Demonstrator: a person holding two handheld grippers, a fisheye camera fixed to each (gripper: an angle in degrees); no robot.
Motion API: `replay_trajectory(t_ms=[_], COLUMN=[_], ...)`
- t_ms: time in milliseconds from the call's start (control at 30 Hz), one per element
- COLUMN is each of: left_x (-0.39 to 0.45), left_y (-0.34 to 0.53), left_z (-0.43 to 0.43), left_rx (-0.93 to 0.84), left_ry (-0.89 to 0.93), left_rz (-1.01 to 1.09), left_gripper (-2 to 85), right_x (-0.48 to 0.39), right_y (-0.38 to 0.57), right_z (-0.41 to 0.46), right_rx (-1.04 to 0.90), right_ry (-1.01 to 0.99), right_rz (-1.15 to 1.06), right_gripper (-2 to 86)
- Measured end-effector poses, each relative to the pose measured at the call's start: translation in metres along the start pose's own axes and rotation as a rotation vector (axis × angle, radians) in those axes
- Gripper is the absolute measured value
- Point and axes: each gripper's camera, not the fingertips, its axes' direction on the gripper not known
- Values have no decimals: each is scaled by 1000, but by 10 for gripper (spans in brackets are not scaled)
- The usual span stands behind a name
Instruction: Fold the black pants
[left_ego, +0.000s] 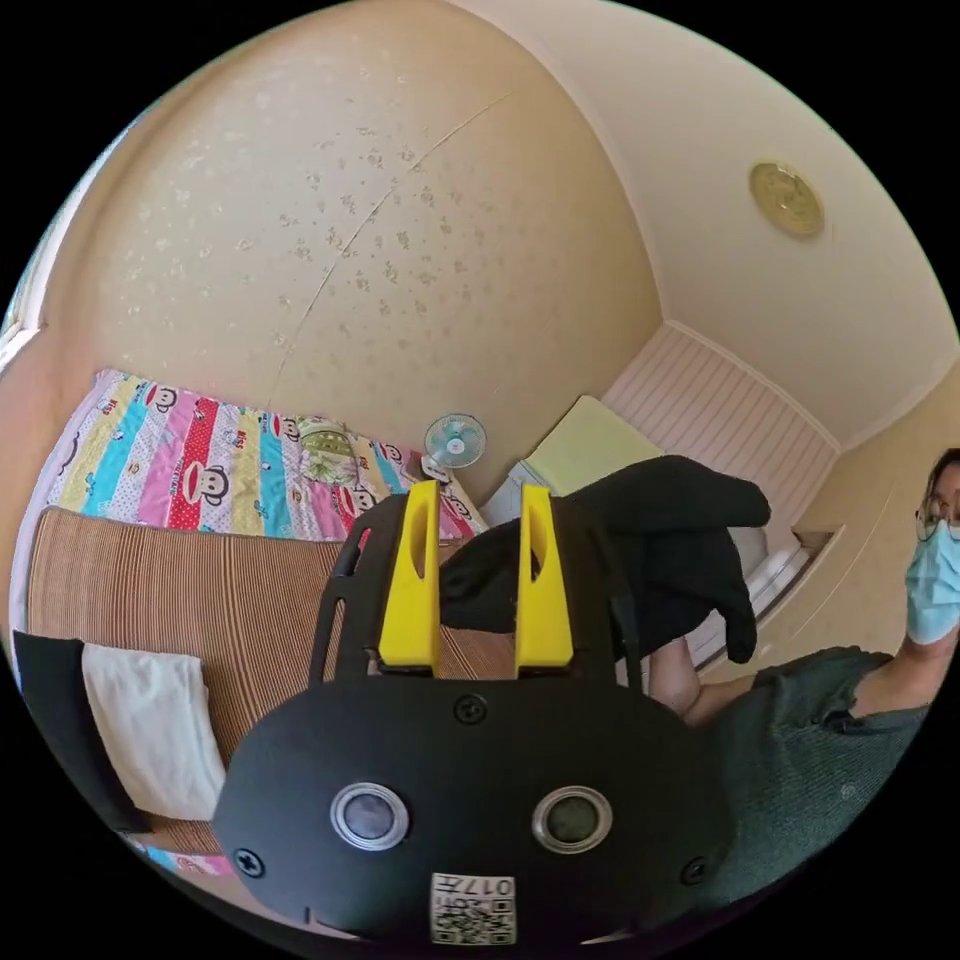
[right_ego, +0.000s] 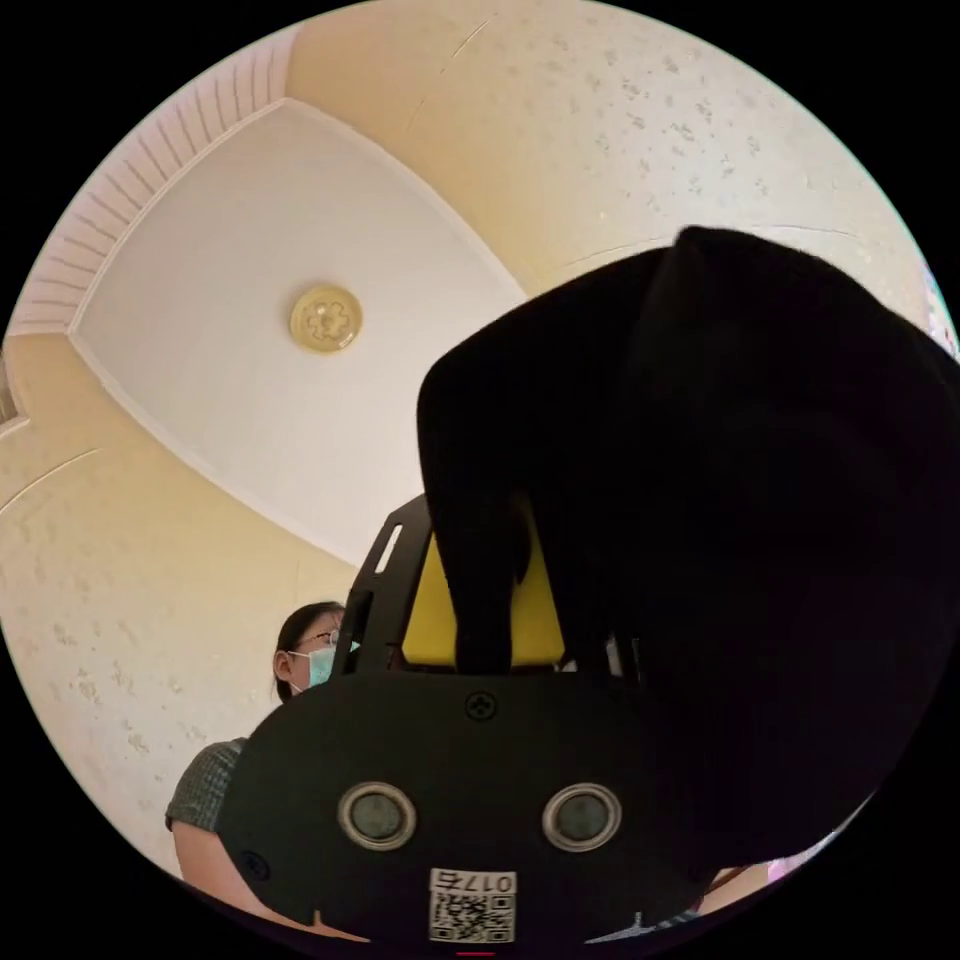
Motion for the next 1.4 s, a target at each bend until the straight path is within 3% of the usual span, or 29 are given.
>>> replay_trajectory(t_ms=[133,267,433,600,733,867,967,1100,1167,1233,1300,1400], left_x=[38,81,154,188,213,220,206,159,136,116,104,86], left_y=[50,82,116,131,139,141,114,64,40,15,2,-9], left_z=[50,72,89,129,135,145,115,45,28,32,40,53], left_rx=[-211,-281,-224,-218,-199,-154,-115,40,95,103,113,135], left_ry=[208,223,-170,-450,-402,-528,-300,266,474,632,728,857], left_rz=[150,342,713,947,1072,1088,912,616,468,341,266,151], left_gripper=[164,177,180,200,158,104,71,60,59,58,57,54], right_x=[19,16,11,17,21,14,8,-3,4,26,49,81], right_y=[1,-17,-31,-32,-39,-44,-52,-74,-85,-81,-75,-65], right_z=[-14,-13,-4,20,42,60,70,75,94,106,101,60], right_rx=[108,173,215,203,162,156,109,-36,-272,-450,-529,-501], right_ry=[93,117,118,155,186,233,346,621,878,987,952,741], right_rz=[20,54,96,170,194,168,169,180,177,186,201,314], right_gripper=[76,75,74,74,74,76,77,78,69,64,61,57])
